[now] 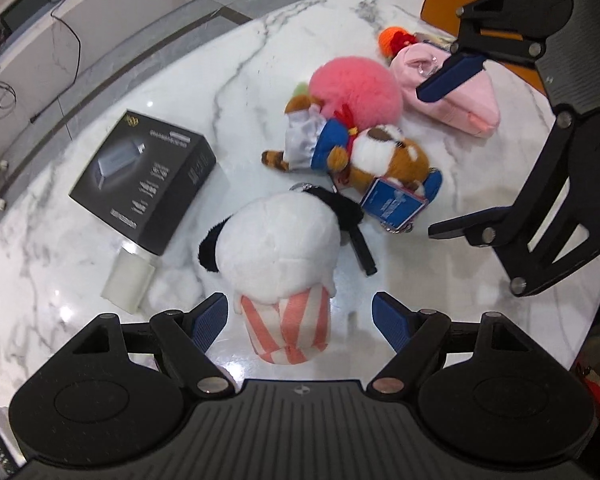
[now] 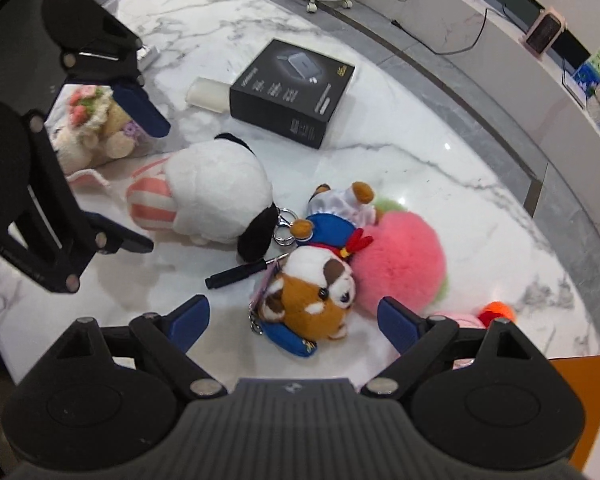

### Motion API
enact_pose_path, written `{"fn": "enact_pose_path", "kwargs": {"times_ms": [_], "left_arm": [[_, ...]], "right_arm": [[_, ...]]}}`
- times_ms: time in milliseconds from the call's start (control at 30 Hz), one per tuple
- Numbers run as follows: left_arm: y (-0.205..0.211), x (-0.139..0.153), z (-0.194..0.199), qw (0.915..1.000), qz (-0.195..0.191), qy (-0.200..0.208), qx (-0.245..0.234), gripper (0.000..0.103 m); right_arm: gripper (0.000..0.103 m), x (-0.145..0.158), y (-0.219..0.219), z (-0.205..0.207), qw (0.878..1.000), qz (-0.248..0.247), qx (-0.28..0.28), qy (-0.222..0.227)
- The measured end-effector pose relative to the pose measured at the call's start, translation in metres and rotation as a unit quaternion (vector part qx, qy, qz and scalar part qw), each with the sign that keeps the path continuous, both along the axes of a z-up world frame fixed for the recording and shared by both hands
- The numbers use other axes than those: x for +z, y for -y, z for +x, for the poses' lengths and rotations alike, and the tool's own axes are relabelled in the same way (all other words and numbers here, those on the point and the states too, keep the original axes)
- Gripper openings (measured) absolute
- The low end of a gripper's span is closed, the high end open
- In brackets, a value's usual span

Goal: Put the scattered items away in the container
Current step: 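Move both tools back toward the plush toys on the table, then close the left gripper on the striped-base white plush while the right grips the dog plush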

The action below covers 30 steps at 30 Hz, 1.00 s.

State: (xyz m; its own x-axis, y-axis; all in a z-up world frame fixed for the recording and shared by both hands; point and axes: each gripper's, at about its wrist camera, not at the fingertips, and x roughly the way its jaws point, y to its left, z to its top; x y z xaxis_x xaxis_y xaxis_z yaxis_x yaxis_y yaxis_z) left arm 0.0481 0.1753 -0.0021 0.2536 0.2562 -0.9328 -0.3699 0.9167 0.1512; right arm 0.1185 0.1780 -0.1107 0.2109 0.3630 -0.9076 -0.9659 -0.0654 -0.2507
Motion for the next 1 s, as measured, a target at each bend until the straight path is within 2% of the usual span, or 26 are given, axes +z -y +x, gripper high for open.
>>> {"fn": "enact_pose_path", "kwargs": {"times_ms": [333,800,900,967,1000], "left_arm": [[-0.016,-0.022,0.001,0.9995,-0.027,0.001,0.014,0.094],[-0.027,-0.036,0.008,0.9984,-0.042,0.002,0.037,0.094],[-0.028,-0.042,0.008,0.9979,-0.048,-0.004,0.043,0.086],[-0.028,-0.044,0.007,0.9977,-0.05,-0.007,0.045,0.073],[-0.028,-0.044,0.006,0.9974,-0.055,-0.005,0.046,0.073]], "right_arm": [[0.073,-0.031,-0.018,0.02,0.999,-0.002,-0.052,-0.011],[0.071,-0.049,-0.027,0.032,0.996,-0.014,-0.076,-0.033],[0.065,-0.049,-0.027,0.033,0.996,-0.018,-0.078,-0.035],[0.062,-0.049,-0.026,0.033,0.996,-0.019,-0.078,-0.038],[0.062,-0.049,-0.026,0.033,0.996,-0.02,-0.077,-0.038]]}}
